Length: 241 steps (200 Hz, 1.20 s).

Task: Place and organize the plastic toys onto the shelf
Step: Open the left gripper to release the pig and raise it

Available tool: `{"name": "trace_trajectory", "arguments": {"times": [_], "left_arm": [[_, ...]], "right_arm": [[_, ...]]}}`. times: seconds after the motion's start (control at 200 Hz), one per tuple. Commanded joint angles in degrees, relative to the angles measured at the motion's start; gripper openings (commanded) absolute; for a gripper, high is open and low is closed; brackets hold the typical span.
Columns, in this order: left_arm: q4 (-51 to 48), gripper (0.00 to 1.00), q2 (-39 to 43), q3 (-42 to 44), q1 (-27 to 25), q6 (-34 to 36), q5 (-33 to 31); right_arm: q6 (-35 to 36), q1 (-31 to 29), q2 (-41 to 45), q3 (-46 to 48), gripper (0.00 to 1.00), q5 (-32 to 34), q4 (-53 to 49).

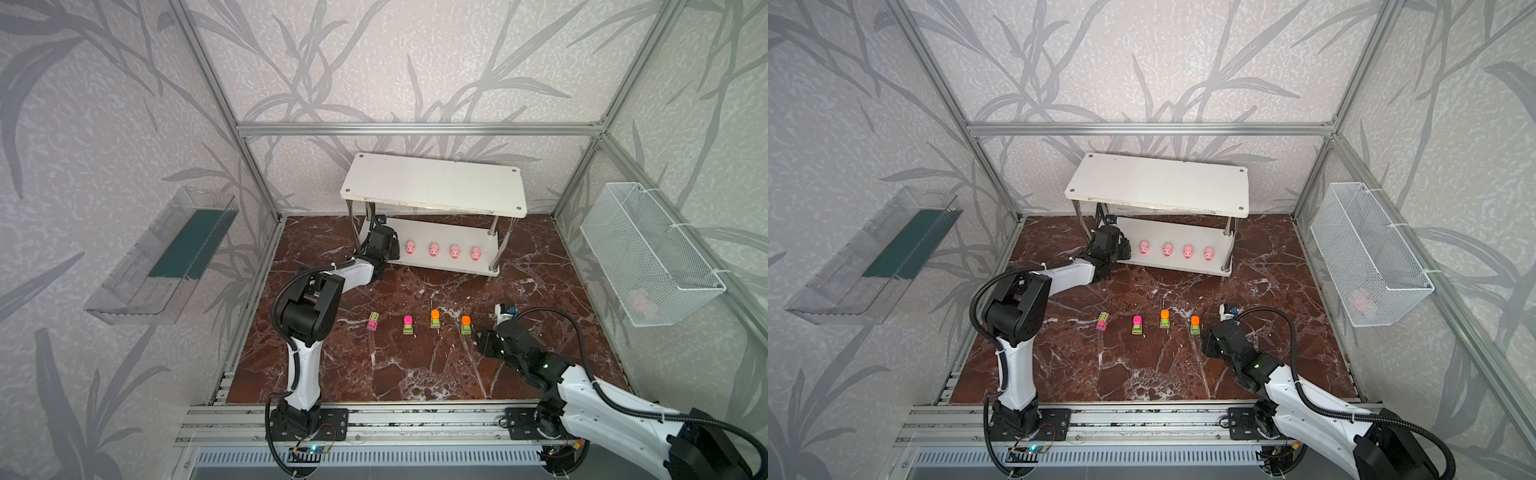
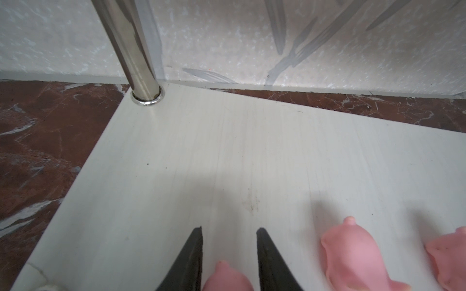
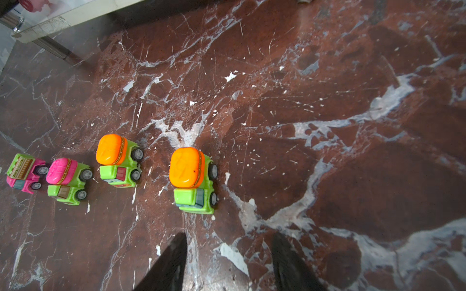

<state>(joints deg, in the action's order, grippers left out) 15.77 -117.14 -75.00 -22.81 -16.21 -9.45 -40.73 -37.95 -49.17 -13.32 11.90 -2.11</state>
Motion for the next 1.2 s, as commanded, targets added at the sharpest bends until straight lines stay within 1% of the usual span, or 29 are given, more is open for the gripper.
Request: {"name": "trace_trajectory", "arguments": {"times": [0.0,0.36,0.53,0.775,1.08,1.2], "left_arm": [[0.76,0.34,-1.98,-2.48,0.31,-0.16,-1.09],[1.21,0.34,-5.03,-6.71,0.31,1.48,-1.82],[1.92,0.34,-3.79,-5.25,0.36,1.54,-1.89],[3.79,0.34,-2.51,-2.21,0.31,1.79,-1.85],[5.31,0.34,-3.44,-3.71,0.31,2.84,-3.53],[5.32,0.34,-3.62,-3.63,0.31,2.37,-3.13]], "right_arm": [[-0.49,0.24,-0.08,0.15,0.55,-0.1,1.43],[-0.58,0.29,2.03,0.58,0.55,0.35,-0.47],[-0.85,0.34,2.2,0.92,0.55,0.36,-0.35],[-0.93,0.31,-0.17,0.73,0.55,-0.47,1.77],[-1.01,0.28,2.02,0.63,0.55,-0.02,-0.49],[-0.92,0.3,2.61,0.84,0.55,0.32,-0.83]]}}
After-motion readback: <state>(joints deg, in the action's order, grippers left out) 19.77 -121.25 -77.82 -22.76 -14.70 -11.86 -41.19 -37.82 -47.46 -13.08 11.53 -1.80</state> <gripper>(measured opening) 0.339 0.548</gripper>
